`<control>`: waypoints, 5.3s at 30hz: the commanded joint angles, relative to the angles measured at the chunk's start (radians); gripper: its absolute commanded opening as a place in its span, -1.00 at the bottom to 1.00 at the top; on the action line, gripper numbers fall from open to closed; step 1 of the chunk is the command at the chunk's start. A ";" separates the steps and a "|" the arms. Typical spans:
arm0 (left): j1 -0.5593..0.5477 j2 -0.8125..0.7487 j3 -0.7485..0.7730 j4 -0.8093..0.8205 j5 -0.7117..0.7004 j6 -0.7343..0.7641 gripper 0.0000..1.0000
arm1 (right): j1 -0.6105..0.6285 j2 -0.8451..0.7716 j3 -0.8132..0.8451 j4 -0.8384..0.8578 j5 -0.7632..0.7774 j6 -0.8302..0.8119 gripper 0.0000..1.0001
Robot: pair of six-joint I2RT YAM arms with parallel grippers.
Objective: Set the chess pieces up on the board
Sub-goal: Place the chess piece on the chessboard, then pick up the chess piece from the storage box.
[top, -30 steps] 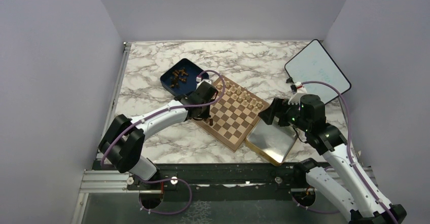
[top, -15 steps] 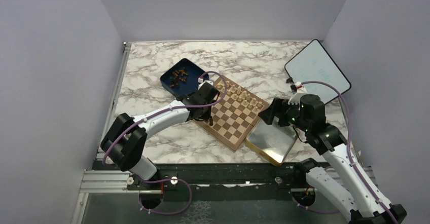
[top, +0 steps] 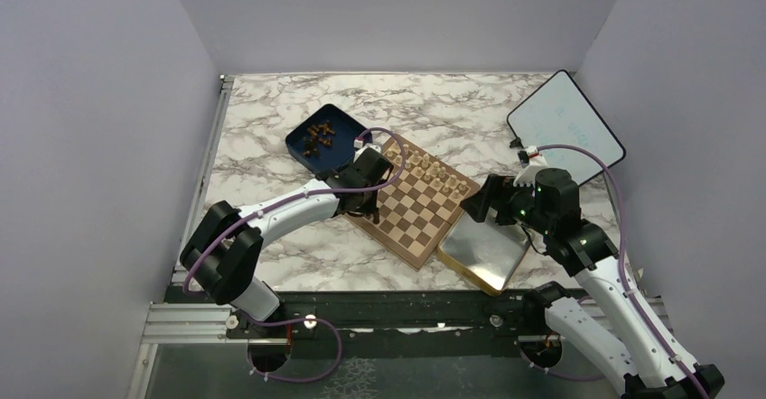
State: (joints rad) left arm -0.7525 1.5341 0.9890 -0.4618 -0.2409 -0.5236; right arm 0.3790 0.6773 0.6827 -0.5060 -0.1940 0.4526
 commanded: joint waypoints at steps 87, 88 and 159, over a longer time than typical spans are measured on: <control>0.505 0.365 0.552 0.017 -0.114 0.257 -0.27 | 0.006 -0.010 -0.014 0.023 -0.004 0.020 0.87; 0.508 0.378 0.554 0.023 -0.114 0.261 -0.27 | 0.006 -0.010 -0.012 0.021 -0.004 0.020 0.87; 0.584 0.508 0.592 0.012 -0.107 0.321 -0.44 | 0.007 0.011 -0.012 0.020 0.031 0.017 0.87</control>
State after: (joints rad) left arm -0.1822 2.0335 1.5631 -0.4511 -0.3237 -0.2153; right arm 0.3790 0.6991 0.6716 -0.5026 -0.1841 0.4774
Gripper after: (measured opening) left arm 0.311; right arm 0.938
